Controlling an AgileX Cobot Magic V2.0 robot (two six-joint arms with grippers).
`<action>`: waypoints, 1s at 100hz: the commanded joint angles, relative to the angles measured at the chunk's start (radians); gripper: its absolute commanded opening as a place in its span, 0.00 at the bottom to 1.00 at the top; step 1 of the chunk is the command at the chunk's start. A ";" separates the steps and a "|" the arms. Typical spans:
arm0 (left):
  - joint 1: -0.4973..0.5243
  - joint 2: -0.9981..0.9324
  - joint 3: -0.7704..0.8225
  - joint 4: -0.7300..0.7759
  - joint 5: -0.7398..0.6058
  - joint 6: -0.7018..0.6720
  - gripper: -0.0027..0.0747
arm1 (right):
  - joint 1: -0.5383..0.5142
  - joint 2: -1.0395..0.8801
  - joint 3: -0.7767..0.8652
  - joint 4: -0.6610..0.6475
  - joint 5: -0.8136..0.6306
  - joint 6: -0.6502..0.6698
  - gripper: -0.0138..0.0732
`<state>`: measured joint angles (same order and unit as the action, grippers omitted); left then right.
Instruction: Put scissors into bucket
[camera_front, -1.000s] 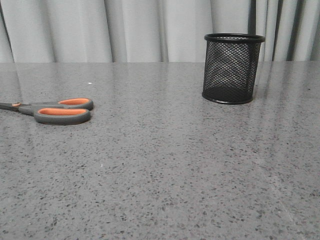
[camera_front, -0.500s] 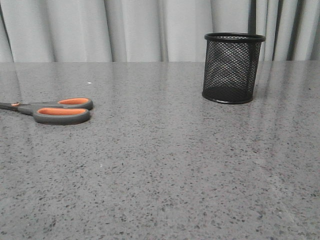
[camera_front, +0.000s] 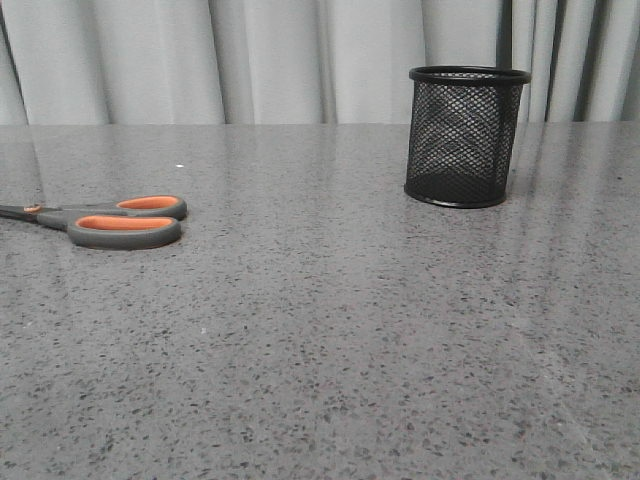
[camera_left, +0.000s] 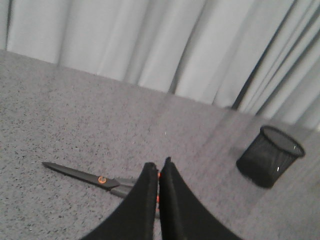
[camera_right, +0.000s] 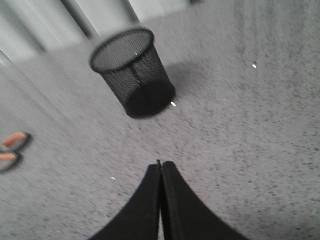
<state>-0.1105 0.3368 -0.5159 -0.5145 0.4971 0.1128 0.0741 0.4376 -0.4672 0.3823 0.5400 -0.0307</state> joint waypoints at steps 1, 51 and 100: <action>0.001 0.111 -0.138 0.031 0.085 0.076 0.01 | -0.007 0.127 -0.112 -0.057 0.018 0.001 0.11; 0.001 0.503 -0.467 0.118 0.353 0.277 0.04 | 0.014 0.425 -0.358 -0.048 0.177 -0.064 0.17; 0.001 0.760 -0.600 0.110 0.542 0.503 0.53 | 0.014 0.446 -0.414 -0.045 0.224 -0.081 0.73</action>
<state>-0.1105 1.0550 -1.0518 -0.3782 1.0069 0.5500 0.0846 0.8844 -0.8459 0.3244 0.8072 -0.0914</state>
